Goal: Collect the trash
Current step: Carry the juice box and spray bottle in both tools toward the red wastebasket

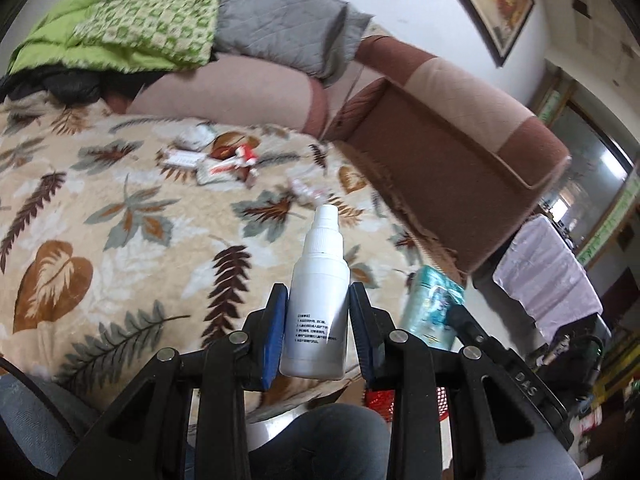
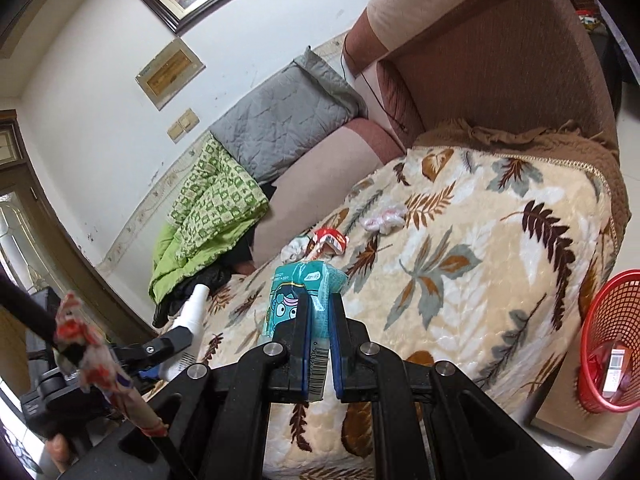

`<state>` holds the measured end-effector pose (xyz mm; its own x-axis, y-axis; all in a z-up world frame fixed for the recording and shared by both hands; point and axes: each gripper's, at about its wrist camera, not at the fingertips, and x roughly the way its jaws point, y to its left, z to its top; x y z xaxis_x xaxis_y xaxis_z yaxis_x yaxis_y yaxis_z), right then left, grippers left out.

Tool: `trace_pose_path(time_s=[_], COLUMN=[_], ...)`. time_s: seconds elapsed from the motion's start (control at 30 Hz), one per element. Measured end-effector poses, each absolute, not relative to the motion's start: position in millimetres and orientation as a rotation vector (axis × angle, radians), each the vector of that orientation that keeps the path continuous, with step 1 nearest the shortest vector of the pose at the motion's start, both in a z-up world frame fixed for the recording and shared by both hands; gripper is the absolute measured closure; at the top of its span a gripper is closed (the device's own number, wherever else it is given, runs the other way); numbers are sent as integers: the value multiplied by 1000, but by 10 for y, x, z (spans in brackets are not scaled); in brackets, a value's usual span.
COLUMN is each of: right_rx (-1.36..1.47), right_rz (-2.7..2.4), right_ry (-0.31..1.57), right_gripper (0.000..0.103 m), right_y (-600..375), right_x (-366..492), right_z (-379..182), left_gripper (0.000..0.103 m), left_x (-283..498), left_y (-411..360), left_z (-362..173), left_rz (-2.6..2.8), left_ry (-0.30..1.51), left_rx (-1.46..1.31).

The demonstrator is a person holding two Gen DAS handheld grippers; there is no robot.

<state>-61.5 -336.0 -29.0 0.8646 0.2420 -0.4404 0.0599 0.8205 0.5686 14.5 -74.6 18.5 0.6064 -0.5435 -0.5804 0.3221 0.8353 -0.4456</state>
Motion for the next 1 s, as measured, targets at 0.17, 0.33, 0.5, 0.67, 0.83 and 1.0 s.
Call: trace_pose_path(time_s=[0.17, 0.33, 0.5, 0.67, 0.83, 1.0], right_rx=[600, 593, 597, 598, 600, 605], right_rz=[93, 78, 47, 8, -36, -86], right_ry=[492, 466, 444, 430, 420, 406], right_gripper=[94, 94, 94, 94, 94, 94], right_y=[-3409, -3486, -3618, -3781, -3930, -4125], right_x=[-727, -858, -999, -1142, -1281, -1430], right_z=[-141, -45, 19, 65, 92, 111], left_gripper=[73, 73, 73, 73, 73, 73], left_x=[-19, -123, -179, -228, -289, -372], left_y=[-880, -1030, -1183, -1373, -1604, -1845], left_z=[360, 450, 496, 561, 624, 680], left_rz=[-556, -597, -630, -675, -727, -776], left_ry=[748, 739, 740, 740, 738, 733], left_rx=[-294, -280, -263, -248, -222, -191])
